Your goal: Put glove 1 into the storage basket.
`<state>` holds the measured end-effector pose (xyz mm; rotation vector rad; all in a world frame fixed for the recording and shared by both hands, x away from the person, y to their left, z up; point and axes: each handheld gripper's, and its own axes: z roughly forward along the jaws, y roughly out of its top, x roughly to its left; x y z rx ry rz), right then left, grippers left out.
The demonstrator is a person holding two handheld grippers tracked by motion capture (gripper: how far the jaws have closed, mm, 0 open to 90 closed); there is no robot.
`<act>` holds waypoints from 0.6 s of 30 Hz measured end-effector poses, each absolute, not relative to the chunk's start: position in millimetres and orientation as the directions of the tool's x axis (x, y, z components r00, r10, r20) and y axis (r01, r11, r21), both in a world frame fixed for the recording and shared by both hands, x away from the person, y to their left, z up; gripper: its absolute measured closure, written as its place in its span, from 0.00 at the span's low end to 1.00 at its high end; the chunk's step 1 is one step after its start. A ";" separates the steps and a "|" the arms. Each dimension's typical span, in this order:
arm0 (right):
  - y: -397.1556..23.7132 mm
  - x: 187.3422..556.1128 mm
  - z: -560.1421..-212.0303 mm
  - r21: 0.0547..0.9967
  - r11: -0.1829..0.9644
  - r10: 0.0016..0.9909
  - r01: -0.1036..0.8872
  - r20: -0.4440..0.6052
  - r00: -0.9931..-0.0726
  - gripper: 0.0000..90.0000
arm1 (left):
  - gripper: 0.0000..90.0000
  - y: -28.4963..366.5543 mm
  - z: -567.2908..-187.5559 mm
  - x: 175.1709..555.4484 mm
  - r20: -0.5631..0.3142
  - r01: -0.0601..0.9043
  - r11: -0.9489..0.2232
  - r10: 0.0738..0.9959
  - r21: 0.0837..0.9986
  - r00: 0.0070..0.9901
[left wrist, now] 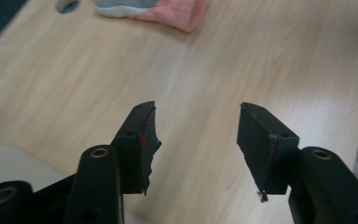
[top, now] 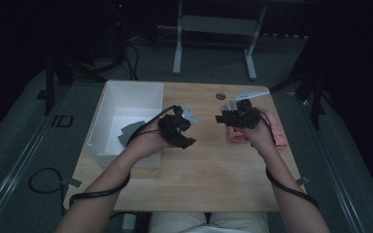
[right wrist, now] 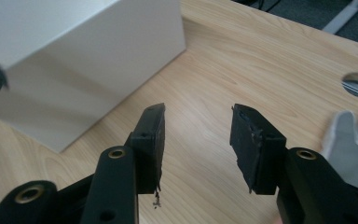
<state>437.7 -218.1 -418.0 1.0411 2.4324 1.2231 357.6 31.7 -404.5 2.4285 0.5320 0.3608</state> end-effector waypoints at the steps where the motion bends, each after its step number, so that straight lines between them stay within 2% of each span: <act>1: -221.5 437.8 -419.3 0.774 0.404 0.683 0.488 0.099 -0.723 0.61 | 0.53 27.6 -409.1 355.5 0.128 0.290 -0.724 0.462 0.626 0.878; 5: -236.2 439.7 -425.7 0.776 0.396 0.702 0.490 0.088 -0.707 0.63 | 0.54 16.8 -428.0 349.0 0.119 0.298 -0.701 0.479 0.648 0.869; 7: -244.2 441.7 -428.8 0.766 0.377 0.745 0.521 0.083 -0.662 0.67 | 0.54 13.8 -437.8 345.3 0.114 0.299 -0.681 0.491 0.669 0.863; 12: -265.4 449.7 -434.0 0.782 0.321 0.801 0.534 0.076 -0.594 0.66 | 0.54 6.4 -464.1 334.2 0.099 0.298 -0.665 0.489 0.685 0.867; 14: -272.8 454.6 -436.3 0.783 0.315 0.816 0.537 0.066 -0.574 0.65 | 0.50 3.1 -475.2 327.2 0.117 0.290 -0.668 0.494 0.685 0.861; 18: -285.6 468.0 -446.0 0.777 0.325 0.835 0.540 0.032 -0.549 0.65 | 0.37 1.6 -496.4 317.1 0.079 0.322 -0.638 0.517 0.700 0.853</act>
